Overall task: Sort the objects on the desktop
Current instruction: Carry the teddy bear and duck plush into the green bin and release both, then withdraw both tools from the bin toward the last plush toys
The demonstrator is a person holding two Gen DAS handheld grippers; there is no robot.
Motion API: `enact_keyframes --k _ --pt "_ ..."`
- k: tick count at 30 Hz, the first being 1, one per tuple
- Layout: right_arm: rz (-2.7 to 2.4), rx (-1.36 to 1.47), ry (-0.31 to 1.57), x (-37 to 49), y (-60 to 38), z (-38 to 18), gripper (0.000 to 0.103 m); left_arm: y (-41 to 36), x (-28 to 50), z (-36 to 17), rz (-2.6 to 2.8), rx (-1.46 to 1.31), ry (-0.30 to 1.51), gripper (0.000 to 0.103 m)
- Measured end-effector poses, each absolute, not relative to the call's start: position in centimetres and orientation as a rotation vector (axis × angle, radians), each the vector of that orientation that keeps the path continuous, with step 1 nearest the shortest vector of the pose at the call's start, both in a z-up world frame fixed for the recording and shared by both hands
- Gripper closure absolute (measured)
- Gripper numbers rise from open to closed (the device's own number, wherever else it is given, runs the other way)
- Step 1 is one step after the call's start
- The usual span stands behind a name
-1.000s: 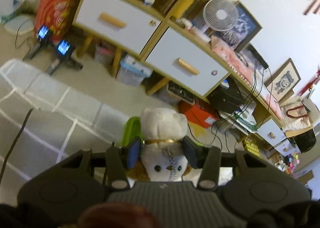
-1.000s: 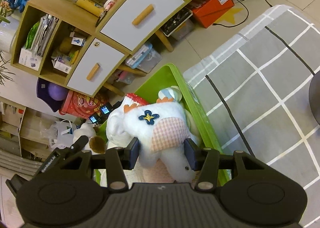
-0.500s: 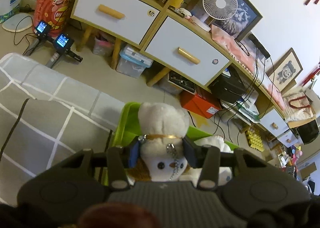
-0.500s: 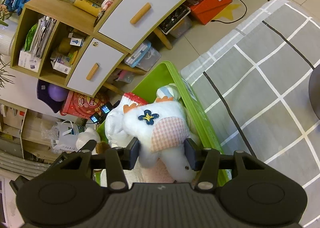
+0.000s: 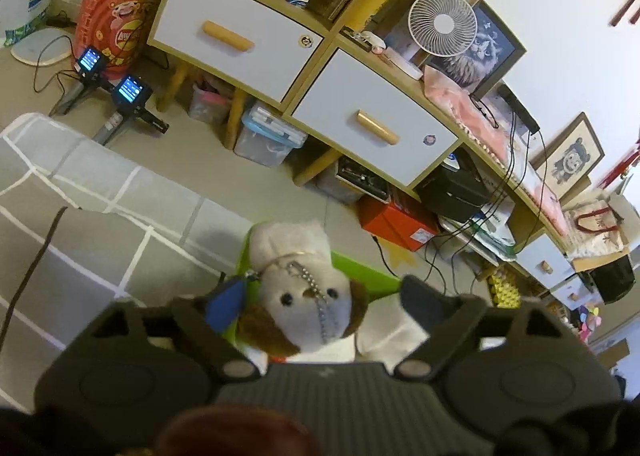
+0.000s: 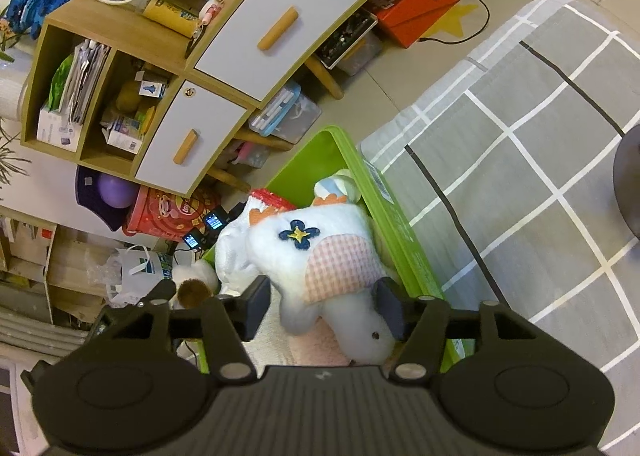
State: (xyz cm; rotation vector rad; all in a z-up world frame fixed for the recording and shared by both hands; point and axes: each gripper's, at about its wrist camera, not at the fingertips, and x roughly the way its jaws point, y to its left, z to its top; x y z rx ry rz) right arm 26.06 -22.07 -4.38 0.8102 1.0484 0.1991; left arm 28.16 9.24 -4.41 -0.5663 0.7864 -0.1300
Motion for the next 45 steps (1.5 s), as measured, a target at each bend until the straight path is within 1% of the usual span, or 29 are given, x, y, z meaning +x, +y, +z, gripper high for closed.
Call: enact_keyframes --k 4,9,13,15,17,20,24,28,37,42,45 --pt "0.197 0.825 1.039 25.8 -22.3 -3.8 0.033 9.5 28.1 -4.4 -0.125 -0.580 0.805 0.011" --pt "0.192 0.828 1.023 25.4 -22.6 -2.7 0.031 9.8 27.6 -3.6 -0.121 -0.579 0.821 0.004" --pt "0.181 0.840 1.026 24.6 -22.7 -1.8 0.030 9.7 26.7 -2.6 -0.101 -0.556 0.837 0.001" --pt "0.187 0.841 1.031 24.2 -22.6 -1.3 0.029 9.5 26.1 -2.1 -0.100 -0.547 0.853 0.001" --pt "0.198 0.842 1.034 23.6 -22.3 -0.7 0.025 9.3 25.7 -1.6 -0.101 -0.539 0.869 0.001" --pt "0.217 0.855 1.042 22.7 -22.1 -0.1 0.022 9.0 24.8 -0.6 -0.097 -0.520 0.892 0.001" --pt "0.227 0.859 1.050 21.4 -21.7 0.8 0.021 9.2 23.5 0.5 -0.090 -0.518 0.912 0.001" --pt "0.249 0.850 1.056 20.0 -21.3 1.6 0.018 9.6 22.0 1.2 -0.077 -0.508 0.947 0.001" --pt "0.259 0.794 1.054 16.5 -20.4 3.4 0.018 10.3 18.0 1.9 -0.068 -0.470 0.998 0.001" --pt "0.269 0.762 1.066 14.8 -19.8 3.5 0.017 10.5 15.8 2.1 -0.083 -0.452 1.026 0.001" --pt "0.282 0.714 1.082 13.8 -19.2 3.2 0.014 10.5 14.4 1.8 -0.110 -0.442 1.031 0.001"
